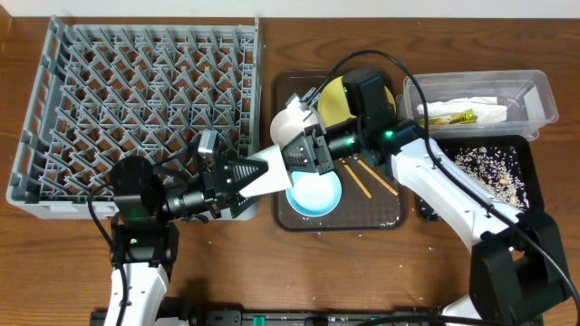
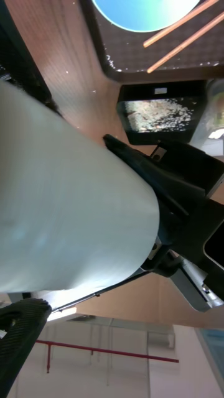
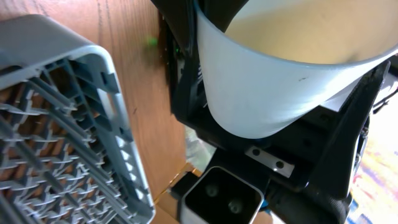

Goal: Sort waste into correct bins and load items into the dishwasher
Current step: 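Move the cup toward the left gripper and grasp it with the left gripper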

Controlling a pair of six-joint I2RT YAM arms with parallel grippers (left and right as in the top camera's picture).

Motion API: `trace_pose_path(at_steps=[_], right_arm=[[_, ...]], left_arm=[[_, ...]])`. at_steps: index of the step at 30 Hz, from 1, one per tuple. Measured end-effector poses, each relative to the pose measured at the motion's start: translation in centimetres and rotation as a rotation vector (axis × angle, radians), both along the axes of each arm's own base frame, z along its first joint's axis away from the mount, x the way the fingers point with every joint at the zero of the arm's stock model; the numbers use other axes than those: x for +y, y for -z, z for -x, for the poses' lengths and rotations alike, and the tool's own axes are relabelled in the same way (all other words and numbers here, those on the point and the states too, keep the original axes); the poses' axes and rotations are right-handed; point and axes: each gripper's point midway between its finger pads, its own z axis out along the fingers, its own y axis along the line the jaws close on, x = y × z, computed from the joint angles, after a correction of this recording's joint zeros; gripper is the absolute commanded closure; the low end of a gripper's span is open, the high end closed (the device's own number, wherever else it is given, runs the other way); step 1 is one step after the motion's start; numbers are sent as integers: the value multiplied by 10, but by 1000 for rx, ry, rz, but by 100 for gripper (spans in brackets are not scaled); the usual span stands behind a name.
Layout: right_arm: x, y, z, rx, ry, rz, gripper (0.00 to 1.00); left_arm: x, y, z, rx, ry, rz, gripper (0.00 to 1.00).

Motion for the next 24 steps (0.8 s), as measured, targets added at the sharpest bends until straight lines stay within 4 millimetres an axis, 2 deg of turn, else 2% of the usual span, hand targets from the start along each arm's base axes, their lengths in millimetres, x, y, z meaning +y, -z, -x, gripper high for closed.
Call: trace_pose_path(at_steps=[5, 12, 21, 23, 24], right_arm=[[3, 1, 8, 8, -24, 1, 99], [1, 12, 13, 56, -43, 20, 99], [0, 7, 15, 51, -64, -5, 99], [0, 6, 14, 46, -65, -8, 93], [1, 6, 14, 43, -64, -9, 82]], left_arm=[[0, 0, 2, 7, 10, 4, 0], [-1, 0, 4, 21, 24, 9, 19], [-1, 1, 5, 20, 36, 9, 44], [-1, 1, 5, 18, 36, 9, 50], [-1, 1, 5, 18, 35, 9, 52]])
